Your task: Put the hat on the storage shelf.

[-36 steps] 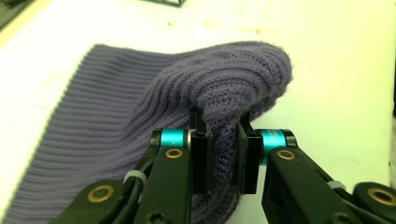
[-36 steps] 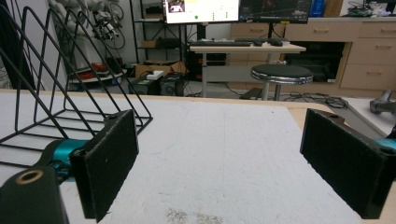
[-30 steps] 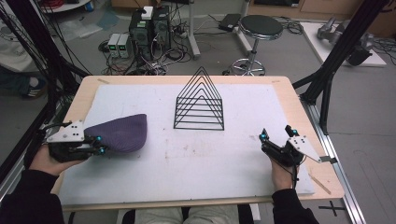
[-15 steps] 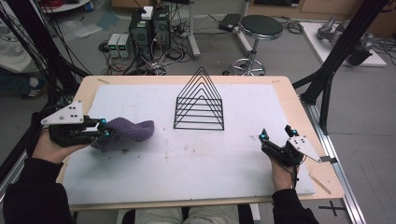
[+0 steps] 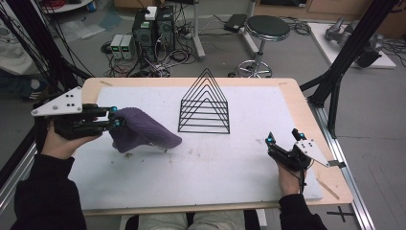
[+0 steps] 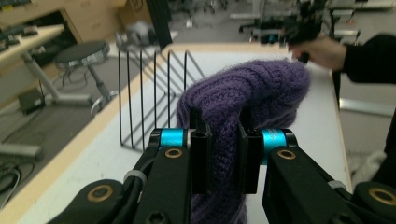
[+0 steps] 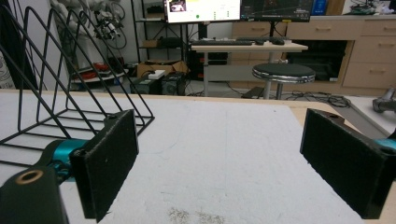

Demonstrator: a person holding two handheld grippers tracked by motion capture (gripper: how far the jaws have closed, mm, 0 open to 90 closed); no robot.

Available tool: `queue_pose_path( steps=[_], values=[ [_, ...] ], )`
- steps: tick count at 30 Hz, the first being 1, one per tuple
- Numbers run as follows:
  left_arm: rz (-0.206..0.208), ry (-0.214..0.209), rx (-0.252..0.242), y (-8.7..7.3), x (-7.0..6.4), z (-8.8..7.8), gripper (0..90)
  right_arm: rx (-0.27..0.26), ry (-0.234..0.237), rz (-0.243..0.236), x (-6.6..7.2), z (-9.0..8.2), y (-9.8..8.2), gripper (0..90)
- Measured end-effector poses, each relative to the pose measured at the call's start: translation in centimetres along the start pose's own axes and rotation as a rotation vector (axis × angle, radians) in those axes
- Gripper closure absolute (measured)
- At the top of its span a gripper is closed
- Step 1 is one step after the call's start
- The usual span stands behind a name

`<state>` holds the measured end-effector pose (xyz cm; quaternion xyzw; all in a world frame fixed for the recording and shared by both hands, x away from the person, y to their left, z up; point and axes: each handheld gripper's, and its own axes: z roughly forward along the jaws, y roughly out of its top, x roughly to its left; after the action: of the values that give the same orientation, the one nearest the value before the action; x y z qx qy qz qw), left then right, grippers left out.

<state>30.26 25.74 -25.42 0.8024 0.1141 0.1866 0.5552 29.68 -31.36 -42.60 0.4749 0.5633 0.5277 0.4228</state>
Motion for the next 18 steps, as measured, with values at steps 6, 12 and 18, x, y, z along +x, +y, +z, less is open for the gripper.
queue_pose_path(
  steps=[6, 12, 18],
  values=[
    [-0.010, 0.021, -0.088, 1.9, -0.2, 0.2, 79.1, -0.001, 0.002, 0.003, 0.0, 0.0, 0.0, 10.7],
    [-0.047, 0.055, -0.207, 3.4, -0.3, 1.0, 78.8, -0.001, 0.004, 0.004, 0.0, 0.0, 0.0, 10.7],
    [-0.109, 0.081, -0.338, 4.2, -0.3, 1.7, 78.8, -0.011, 0.016, 0.011, 0.1, -0.1, 0.1, 10.7]
  ],
)
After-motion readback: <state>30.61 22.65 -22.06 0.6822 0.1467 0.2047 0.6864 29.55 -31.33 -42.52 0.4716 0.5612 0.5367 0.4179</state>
